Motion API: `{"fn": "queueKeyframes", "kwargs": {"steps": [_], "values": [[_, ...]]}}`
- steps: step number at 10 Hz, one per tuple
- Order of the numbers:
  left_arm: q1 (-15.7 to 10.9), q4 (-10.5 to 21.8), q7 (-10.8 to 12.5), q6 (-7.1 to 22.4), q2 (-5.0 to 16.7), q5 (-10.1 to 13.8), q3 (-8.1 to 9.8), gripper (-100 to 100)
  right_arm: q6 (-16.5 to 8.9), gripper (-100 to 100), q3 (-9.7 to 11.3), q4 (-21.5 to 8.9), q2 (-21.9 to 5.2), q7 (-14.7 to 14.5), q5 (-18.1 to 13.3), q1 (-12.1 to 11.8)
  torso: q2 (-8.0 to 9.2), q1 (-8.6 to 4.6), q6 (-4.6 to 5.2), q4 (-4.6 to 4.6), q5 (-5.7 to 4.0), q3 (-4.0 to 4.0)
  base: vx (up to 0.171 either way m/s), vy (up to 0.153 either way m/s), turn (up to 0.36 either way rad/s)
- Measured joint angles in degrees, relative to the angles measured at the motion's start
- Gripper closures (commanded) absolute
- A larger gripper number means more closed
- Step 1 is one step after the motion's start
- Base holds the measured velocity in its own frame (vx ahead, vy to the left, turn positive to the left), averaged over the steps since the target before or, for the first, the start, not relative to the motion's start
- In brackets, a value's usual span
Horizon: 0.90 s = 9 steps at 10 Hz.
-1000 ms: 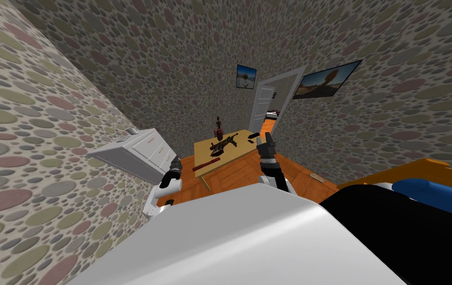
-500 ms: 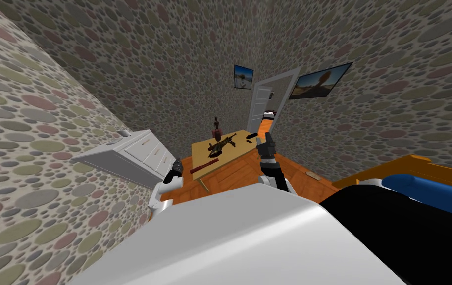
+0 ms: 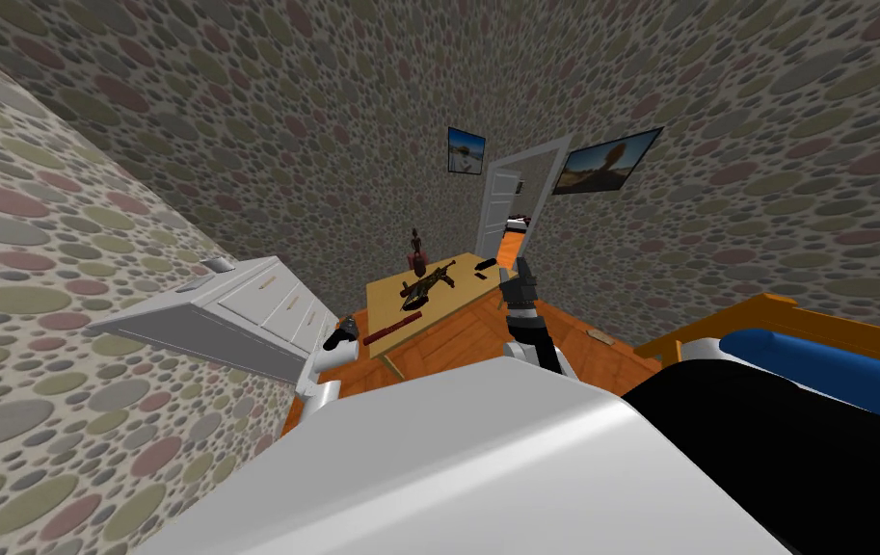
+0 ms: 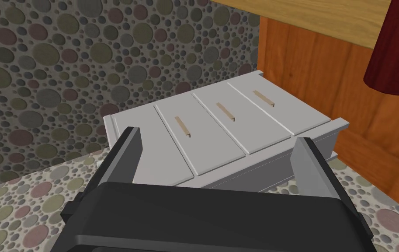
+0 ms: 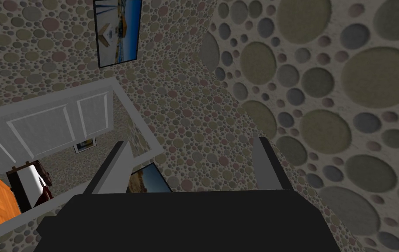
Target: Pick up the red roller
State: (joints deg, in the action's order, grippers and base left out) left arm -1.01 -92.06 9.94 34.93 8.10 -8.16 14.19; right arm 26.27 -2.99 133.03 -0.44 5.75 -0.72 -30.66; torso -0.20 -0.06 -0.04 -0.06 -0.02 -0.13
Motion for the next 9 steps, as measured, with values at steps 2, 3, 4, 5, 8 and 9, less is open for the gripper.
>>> {"fn": "queueKeyframes", "kwargs": {"steps": [2,3,4,5,8,9], "values": [[-2.34,3.61,0.13,2.75,-0.24,0.0,0.86,-100,0.0,0,0.0,0.0,0.0,0.0,0.0,0.0,0.06,0.01,0.0,0.02,0.0,0.04,0.037,-0.009,-0.086],[-2.82,4.86,-0.03,4.61,-0.01,0.85,1.32,-100,0.0,0,0.0,0.0,0.0,0.0,0.0,0.0,0.06,0.02,0.02,0.02,0.0,0.04,0.037,-0.004,-0.057],[-2.77,5.88,-0.09,5.36,-0.19,1.05,1.55,-100,0.0,0,0.0,0.0,0.0,0.0,0.0,0.0,0.08,0.03,-0.01,0.02,0.01,0.05,0.042,-0.004,-0.105],[-4.24,8.08,0.1,6.43,-0.71,0.62,2.07,-100,0.0,0,0.0,0.0,0.0,0.0,0.0,0.0,0.05,0.02,0.03,0.02,0.0,0.03,0.039,-0.007,-0.062],[-6.59,12.39,-0.17,10.98,-0.99,1.8,3.49,-100,0.0,0,0.0,0.0,0.0,0.0,0.0,0.0,-0.05,-0.06,0.02,0.0,-0.01,-0.02,0.062,-0.016,-0.115],[-6.81,13.18,-0.22,12.32,-1.31,1.9,3.72,-100,0.0,0,0.0,0.0,0.0,0.0,0.0,0.0,0.0,-0.01,-0.02,0.0,-0.01,0.0,0.041,0.003,-0.081]]}}
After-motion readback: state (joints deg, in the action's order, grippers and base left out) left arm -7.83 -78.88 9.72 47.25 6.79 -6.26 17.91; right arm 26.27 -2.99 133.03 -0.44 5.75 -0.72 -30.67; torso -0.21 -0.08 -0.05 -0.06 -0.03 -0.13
